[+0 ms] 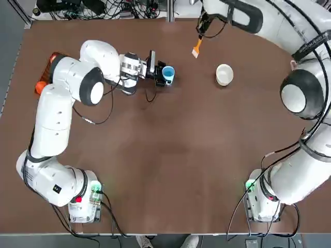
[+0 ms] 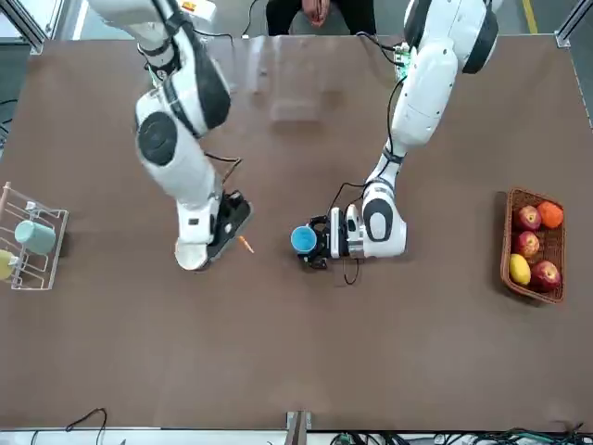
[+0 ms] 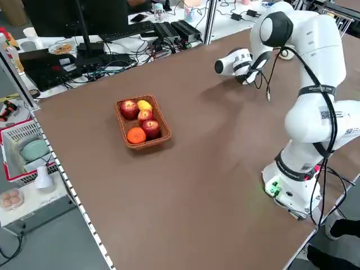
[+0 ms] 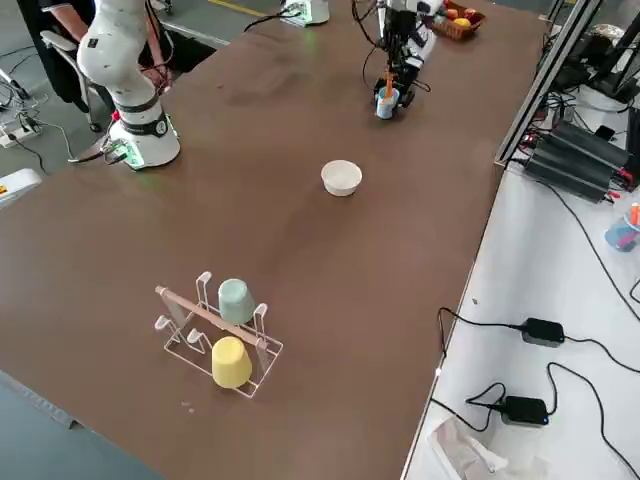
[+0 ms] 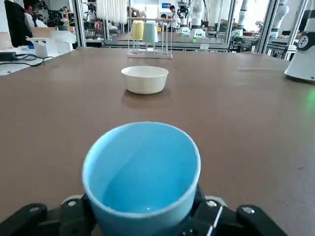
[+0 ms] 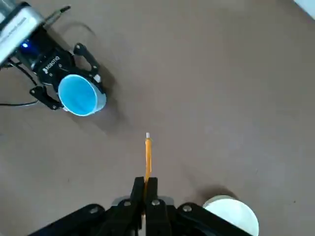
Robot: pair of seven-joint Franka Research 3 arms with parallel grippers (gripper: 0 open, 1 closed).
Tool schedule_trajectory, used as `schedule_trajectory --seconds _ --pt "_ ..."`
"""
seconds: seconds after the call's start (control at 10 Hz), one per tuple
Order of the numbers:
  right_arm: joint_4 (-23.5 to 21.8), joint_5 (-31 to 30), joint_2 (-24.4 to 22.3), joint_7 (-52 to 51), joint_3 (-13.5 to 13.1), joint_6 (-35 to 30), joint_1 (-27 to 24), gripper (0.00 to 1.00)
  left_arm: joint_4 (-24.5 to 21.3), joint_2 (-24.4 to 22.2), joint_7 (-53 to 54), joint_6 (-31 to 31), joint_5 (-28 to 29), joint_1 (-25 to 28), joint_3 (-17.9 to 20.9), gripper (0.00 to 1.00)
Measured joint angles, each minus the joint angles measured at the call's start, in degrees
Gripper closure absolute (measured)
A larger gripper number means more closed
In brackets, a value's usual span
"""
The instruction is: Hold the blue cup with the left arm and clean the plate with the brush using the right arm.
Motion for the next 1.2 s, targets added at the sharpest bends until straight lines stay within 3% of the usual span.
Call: schedule_trajectory --seconds 0.3,0.7,1.2 --pt "5.08 -3.34 4.51 4.98 -0.79 0.68 6.31 0.96 0.0 0.0 0.0 0.0 0.0 -0.01 -0.02 0.32" --pt "8.44 -4.05 10.43 8.77 -6.53 3.51 14.93 0.96 0.0 0.0 0.0 0.0 0.0 0.0 -0.02 0.32" --pt "10.26 -4.06 11.93 14.13 -7.1 3.5 17.97 0.96 0.0 0.0 0.0 0.0 -0.08 0.01 0.0 0.32"
